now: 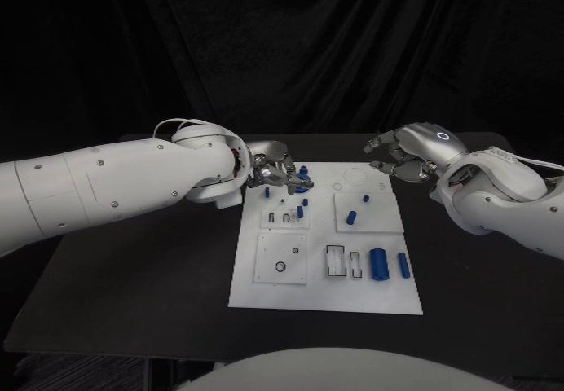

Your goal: Assemble the parts on the task board

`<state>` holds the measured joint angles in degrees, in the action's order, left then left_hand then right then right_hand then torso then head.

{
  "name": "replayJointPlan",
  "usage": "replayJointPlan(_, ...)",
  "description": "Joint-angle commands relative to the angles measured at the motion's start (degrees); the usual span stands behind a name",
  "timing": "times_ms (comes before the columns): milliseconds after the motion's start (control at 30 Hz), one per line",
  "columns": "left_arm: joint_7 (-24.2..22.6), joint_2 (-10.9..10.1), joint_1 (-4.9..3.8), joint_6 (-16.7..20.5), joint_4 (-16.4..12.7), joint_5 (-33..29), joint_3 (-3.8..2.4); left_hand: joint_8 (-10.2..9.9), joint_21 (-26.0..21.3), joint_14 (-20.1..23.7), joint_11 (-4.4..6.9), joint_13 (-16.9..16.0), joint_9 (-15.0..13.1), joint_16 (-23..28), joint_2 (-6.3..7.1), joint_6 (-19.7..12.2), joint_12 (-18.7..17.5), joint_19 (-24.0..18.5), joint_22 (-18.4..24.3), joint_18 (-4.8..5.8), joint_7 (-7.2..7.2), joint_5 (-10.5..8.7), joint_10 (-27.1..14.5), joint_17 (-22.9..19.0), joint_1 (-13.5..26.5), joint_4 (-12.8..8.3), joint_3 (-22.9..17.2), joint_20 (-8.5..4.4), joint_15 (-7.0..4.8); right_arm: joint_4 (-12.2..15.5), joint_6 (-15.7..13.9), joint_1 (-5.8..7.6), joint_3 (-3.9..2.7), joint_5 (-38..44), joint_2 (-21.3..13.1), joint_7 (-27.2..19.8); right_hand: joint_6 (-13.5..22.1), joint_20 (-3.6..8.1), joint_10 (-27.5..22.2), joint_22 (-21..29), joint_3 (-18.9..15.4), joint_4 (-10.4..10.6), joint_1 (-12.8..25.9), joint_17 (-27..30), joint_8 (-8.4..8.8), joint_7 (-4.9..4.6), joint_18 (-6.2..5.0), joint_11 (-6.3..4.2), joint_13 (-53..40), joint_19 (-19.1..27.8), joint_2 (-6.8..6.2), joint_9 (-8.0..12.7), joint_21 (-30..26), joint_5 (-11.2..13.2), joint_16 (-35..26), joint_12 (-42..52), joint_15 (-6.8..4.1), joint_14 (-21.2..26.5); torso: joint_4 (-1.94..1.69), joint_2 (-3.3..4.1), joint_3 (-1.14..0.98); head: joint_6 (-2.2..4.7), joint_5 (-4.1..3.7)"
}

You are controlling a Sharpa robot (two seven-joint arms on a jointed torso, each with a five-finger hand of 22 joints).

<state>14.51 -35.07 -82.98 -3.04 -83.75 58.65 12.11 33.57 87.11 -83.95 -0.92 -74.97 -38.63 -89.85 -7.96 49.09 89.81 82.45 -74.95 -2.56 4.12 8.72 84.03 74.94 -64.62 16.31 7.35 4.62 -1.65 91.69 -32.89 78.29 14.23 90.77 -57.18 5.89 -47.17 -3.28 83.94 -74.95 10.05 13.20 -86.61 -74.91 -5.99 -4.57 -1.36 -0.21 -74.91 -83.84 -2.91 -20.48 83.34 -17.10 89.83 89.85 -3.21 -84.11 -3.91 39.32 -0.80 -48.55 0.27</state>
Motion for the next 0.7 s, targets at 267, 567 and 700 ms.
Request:
replayJointPlan(267,20.76,3.67,-0.13,-9.46,0.73,1.88,-0.07,0.07,1.00,-6.05,1.66,-15.03,-7.37,-0.15,-0.28,0.79,0.19,3.14,-9.69,1.10,-1.12,0.58,5.97,15.06,0.77,-0.18,1.65,-1.36,-1.73,0.57,-0.79,-0.16,-0.04,0.10,0.01,0.23,-0.44,0.45,6.06,-12.79,0.00,0.57,0.42,-15.09,-0.17,-0.13,-0.35,-0.19,-15.09,-2.30,-0.07,0.12,0.03,-0.58,0.17,0.15,-0.45,-5.89,1.49,-0.31,-1.47,-1.45,1.00)
replayJointPlan(567,23.34,5.92,0.06,-8.54,2.75,1.90,-0.05,-2.97,0.93,-6.05,2.33,-15.03,-9.01,-0.15,-0.93,1.98,0.19,3.66,-9.88,1.17,-1.56,0.06,5.97,15.06,-0.24,-0.86,0.70,-2.28,-2.55,0.37,-0.69,-0.16,-0.04,0.10,0.31,0.15,-0.60,0.47,6.06,-12.76,0.06,0.78,0.53,-15.09,-0.14,-0.15,-0.37,-0.19,-15.09,-2.30,-0.15,0.21,-0.03,-1.03,0.17,0.15,-0.46,-5.89,1.51,-0.26,-1.63,-1.45,0.97)
replayJointPlan(700,23.16,6.25,0.18,-7.74,3.13,1.90,-0.04,-3.53,0.88,-6.05,2.36,-15.03,-9.08,-0.15,-1.19,2.20,0.19,3.65,-9.82,1.16,-1.57,0.44,5.97,15.06,-0.44,-0.97,0.37,-2.32,-2.58,0.42,-0.61,-0.17,-0.04,0.10,0.37,0.18,-0.62,0.48,6.06,-12.78,0.07,0.81,0.53,-15.09,-0.13,-0.16,-0.36,-0.19,-15.09,-2.32,-0.17,0.23,0.00,-1.08,0.17,0.15,-0.47,-5.89,1.43,-0.26,-1.54,-1.45,0.95)
